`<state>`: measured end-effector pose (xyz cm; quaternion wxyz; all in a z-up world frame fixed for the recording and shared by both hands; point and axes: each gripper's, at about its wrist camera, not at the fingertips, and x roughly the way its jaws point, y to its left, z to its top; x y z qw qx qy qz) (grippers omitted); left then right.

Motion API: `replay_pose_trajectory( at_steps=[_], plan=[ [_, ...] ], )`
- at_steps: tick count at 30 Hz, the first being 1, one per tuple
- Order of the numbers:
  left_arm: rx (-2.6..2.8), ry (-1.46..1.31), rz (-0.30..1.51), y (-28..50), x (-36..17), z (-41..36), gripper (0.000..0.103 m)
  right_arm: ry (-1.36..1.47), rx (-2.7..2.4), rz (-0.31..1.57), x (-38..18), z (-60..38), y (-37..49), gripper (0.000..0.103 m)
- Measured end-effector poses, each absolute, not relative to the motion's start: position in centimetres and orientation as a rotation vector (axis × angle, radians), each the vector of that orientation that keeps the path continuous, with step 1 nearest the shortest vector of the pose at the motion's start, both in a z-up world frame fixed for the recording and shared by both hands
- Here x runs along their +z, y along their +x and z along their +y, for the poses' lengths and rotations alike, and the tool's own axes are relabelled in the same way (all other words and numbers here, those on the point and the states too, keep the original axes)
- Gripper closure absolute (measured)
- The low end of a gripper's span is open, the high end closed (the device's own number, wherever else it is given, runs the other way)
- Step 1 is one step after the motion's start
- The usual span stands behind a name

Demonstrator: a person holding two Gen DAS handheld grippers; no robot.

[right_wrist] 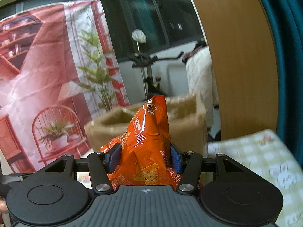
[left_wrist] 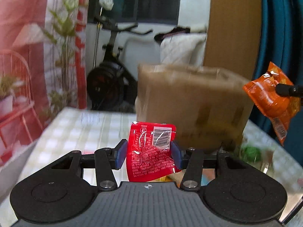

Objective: Organize snacks
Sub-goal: 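Carry the red packet and orange bag over the box and release both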

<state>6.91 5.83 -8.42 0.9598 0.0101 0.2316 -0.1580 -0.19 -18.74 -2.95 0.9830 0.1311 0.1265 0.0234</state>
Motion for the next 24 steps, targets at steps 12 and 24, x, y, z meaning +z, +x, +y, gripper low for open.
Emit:
replay_pose_trajectory(
  at_steps=[12, 24],
  plan=[
    [-0.391, 0.038, 0.359, 15.3, -0.5, -1.5, 0.051, 0.178, -0.046, 0.139, 4.2, -22.6, 7.9, 0.052],
    [-0.396, 0.023, 0.494, 25.2, -1.3, -6.2, 0.048, 0.229, -0.075, 0.308, -0.1, -24.3, 18.6, 0.052]
  ],
)
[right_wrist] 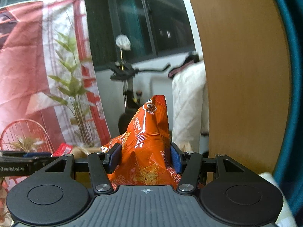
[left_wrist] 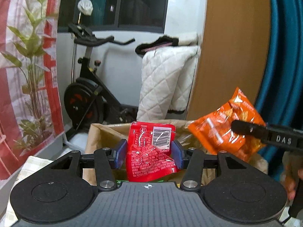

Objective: Organize snacks
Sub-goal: 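Carry the red packet and orange bag over the box and release both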

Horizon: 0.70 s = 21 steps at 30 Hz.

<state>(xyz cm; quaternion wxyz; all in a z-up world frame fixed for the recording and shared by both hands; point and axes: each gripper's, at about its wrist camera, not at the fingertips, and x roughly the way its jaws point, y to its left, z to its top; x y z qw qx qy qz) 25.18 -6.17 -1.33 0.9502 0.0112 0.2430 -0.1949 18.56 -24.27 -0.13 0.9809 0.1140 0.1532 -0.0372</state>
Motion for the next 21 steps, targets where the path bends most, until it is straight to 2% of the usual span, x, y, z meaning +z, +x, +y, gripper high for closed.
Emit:
replay_pose_trajectory(
  at_steps=[2, 6, 16, 21],
  plan=[
    [-0.402, 0.029, 0.526, 25.9, -1.9, -6.2, 0.046, 0.245, -0.088, 0.343, -1.2, -24.5, 19.3, 0.05],
    [-0.404, 0.026, 0.557, 26.5, -2.8, -6.0, 0.034, 0.28, -0.086, 0.388, -2.8, -24.6, 19.5, 0.042],
    [-0.356, 0.019, 0.5, 20.7, -1.2, -2.8, 0.034, 0.284, -0.03, 0.34, -2.9, -22.9, 13.5, 0.029],
    [-0.318, 0.036, 0.514, 15.7, -2.8, -0.4, 0.035, 0.251, 0.003, 0.317, -3.7, -20.4, 9.9, 0.029]
  ],
)
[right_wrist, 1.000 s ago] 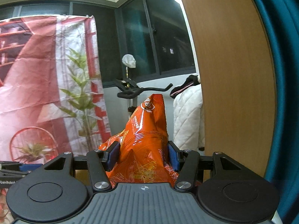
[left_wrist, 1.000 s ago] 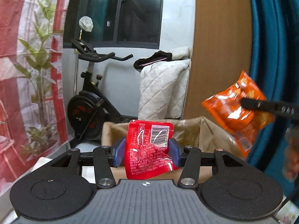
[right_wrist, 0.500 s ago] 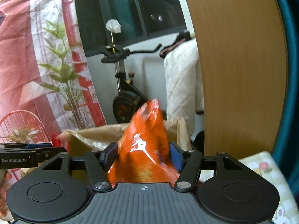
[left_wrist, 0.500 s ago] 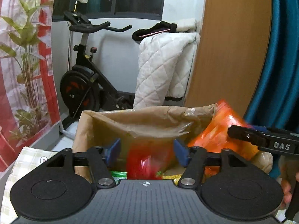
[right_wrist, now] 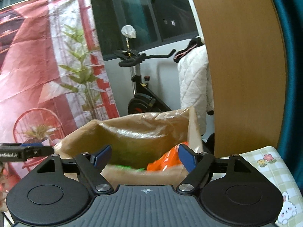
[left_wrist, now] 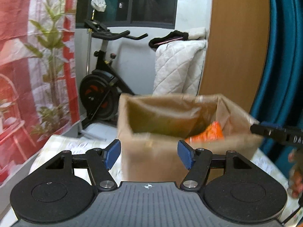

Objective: Organize snacks
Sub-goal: 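Grasp another red packet with the left tool while the right returns to the pile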

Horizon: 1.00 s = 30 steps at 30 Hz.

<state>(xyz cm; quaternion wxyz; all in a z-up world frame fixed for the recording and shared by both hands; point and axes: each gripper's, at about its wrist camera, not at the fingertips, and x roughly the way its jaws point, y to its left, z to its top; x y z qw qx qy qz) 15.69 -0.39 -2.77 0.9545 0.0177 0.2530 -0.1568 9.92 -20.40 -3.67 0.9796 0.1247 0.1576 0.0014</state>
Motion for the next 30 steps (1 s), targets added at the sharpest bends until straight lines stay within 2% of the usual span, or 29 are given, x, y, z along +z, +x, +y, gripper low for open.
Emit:
replay_pose_trajectory(
  at_steps=[6, 19, 30],
  plan=[
    [-0.299, 0.017, 0.59, 11.3, -6.9, 0.9, 0.035, 0.24, 0.05, 0.333, -5.9, -17.5, 7.0, 0.033],
    [-0.364, 0.023, 0.857, 6.6, -16.7, -0.4, 0.036, 0.27, 0.051, 0.499, -13.0, -14.6, 3.3, 0.044],
    [-0.358, 0.121, 0.891, 6.1, -19.4, -2.3, 0.035, 0.285, 0.061, 0.546, -14.9, -14.6, 2.6, 0.046]
  ],
)
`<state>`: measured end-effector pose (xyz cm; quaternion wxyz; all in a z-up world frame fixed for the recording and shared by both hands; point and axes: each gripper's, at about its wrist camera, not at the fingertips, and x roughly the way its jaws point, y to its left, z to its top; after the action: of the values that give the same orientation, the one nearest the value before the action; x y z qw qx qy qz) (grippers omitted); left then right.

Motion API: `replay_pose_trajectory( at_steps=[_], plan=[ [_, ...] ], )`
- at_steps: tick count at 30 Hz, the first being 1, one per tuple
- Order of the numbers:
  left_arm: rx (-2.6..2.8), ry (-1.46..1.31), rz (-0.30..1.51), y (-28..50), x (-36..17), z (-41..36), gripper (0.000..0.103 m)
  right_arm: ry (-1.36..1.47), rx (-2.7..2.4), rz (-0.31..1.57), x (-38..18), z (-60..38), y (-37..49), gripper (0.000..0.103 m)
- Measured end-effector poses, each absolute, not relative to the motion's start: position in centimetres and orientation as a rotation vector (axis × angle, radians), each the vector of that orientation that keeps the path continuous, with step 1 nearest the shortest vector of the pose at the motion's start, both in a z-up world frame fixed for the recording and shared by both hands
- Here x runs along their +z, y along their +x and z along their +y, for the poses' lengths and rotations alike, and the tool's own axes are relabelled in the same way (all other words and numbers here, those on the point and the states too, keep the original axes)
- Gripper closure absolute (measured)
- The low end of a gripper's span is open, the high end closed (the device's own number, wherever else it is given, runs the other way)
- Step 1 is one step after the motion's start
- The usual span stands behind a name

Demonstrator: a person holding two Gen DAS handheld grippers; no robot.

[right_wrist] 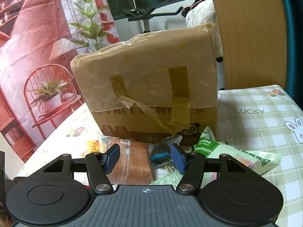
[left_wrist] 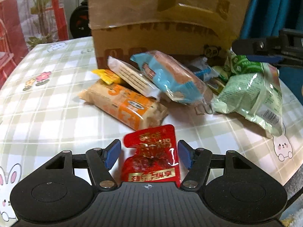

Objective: Organize snacks
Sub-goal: 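Grasp another red packet with the left tool while the right returns to the pile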

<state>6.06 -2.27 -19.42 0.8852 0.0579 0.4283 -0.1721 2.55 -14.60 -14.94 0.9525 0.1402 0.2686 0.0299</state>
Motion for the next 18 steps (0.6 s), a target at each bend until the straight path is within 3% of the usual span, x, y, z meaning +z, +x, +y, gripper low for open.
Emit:
replay_pose_trajectory(
  at_steps=[8, 13, 14, 18],
  plan=[
    [-0.324, 0.177, 0.865, 5.7, -20.4, -3.6, 0.023, 0.294, 0.064, 0.557, -15.2, -14.9, 2.7, 0.046],
    [-0.296, 0.161, 0.833, 5.4, -19.6, -3.1, 0.053, 0.302, 0.059, 0.563, -15.5, -15.0, 2.6, 0.047],
    [-0.293, 0.155, 0.818, 5.3, -19.3, -3.0, 0.068, 0.303, 0.059, 0.564, -15.5, -15.0, 2.7, 0.047],
    [-0.3, 0.106, 0.794, 5.2, -18.5, -2.0, 0.087, 0.307, 0.06, 0.568, -15.7, -15.1, 2.8, 0.048]
  ],
)
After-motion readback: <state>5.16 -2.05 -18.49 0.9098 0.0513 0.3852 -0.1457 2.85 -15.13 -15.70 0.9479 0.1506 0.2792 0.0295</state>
